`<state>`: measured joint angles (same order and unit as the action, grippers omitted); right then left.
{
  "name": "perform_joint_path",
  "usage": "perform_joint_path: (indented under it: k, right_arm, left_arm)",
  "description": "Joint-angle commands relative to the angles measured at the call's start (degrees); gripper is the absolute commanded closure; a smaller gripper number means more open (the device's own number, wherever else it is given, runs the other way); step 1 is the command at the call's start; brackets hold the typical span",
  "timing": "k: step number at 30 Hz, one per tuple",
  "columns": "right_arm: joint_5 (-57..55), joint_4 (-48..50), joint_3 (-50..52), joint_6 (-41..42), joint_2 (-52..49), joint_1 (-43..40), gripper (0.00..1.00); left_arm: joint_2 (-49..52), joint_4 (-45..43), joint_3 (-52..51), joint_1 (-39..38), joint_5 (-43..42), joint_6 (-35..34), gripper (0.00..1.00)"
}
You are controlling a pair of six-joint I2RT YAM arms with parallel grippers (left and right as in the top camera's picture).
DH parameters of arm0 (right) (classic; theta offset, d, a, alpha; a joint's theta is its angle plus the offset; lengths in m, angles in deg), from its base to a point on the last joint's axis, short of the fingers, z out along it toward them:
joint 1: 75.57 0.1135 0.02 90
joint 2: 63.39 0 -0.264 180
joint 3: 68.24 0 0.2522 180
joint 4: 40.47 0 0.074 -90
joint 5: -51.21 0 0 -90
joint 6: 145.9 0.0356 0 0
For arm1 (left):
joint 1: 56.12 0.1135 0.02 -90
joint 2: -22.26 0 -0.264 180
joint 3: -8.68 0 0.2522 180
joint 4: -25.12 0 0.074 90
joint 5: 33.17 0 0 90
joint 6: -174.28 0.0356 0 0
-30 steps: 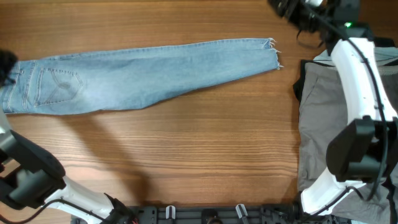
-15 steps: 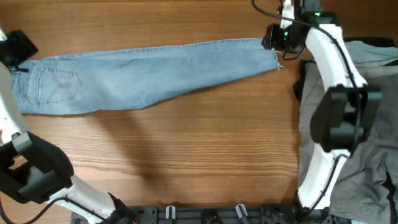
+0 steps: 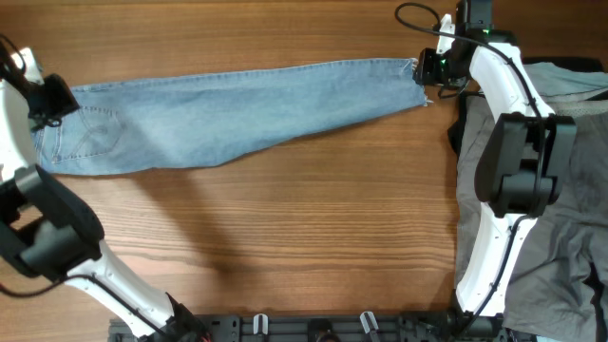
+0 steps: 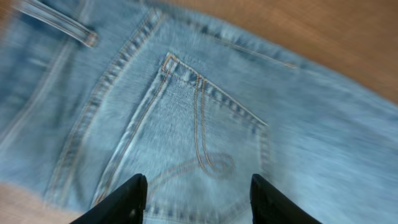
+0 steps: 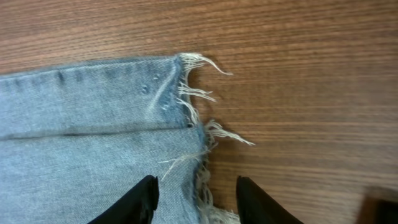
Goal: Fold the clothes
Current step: 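Grasp the stacked hems with the right gripper and the back pocket with the left, then pull the hems right with the right gripper to straighten the folded jeans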
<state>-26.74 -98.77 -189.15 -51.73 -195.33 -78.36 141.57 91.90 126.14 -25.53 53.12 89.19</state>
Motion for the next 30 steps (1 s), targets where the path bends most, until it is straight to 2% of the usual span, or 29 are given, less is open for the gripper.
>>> perform_joint_path:
  k: [1, 3, 5, 6, 10, 13, 17, 19, 23, 30]
  right_arm:
    - [5.3, 1.1, 1.1, -0.4, -2.9, 0.3, 0.60]
    - [6.3, 1.2, 1.1, 1.1, -3.8, 0.3, 0.66]
    - [11.0, 2.9, 1.1, 1.2, -4.1, 0.3, 0.94]
    - [12.7, 3.8, 1.1, 1.2, -4.0, 0.3, 0.96]
    - [18.7, 6.7, 0.9, 1.9, -0.9, 0.1, 0.96]
    - [18.9, 10.3, 0.9, 1.8, 3.3, 0.1, 0.96]
    - [18.9, 14.8, 0.9, 2.1, 6.6, -0.9, 0.95]
    - [18.8, 16.9, 0.9, 5.0, 6.6, -1.8, 0.96]
    - [17.3, 17.7, 0.9, 4.8, 5.7, -2.1, 0.96]
    - [15.8, 18.4, 0.9, 7.0, -1.0, -1.6, 0.96]
  left_arm:
    - [7.1, -0.9, -0.6, 0.3, 0.4, 0.7, 0.49]
    - [10.7, -0.2, -0.6, 0.8, 0.3, 0.5, 0.55]
    - [13.5, 0.3, -0.6, 1.3, 0.3, 0.4, 0.59]
    - [14.1, 0.3, -0.6, 1.5, 0.4, 0.4, 0.59]
    - [15.3, -0.3, -0.6, 3.9, 0.4, -1.6, 0.62]
    - [15.3, -1.0, -0.6, 6.3, 0.3, -5.6, 0.64]
    - [15.3, -1.1, -0.6, 9.1, -2.3, -6.3, 0.63]
    - [15.3, -1.6, -0.6, 9.6, -2.7, -7.1, 0.63]
    - [15.3, -2.4, -0.6, 9.0, -2.7, -7.1, 0.63]
    - [15.3, -3.1, -0.6, 8.1, -2.9, -7.1, 0.55]
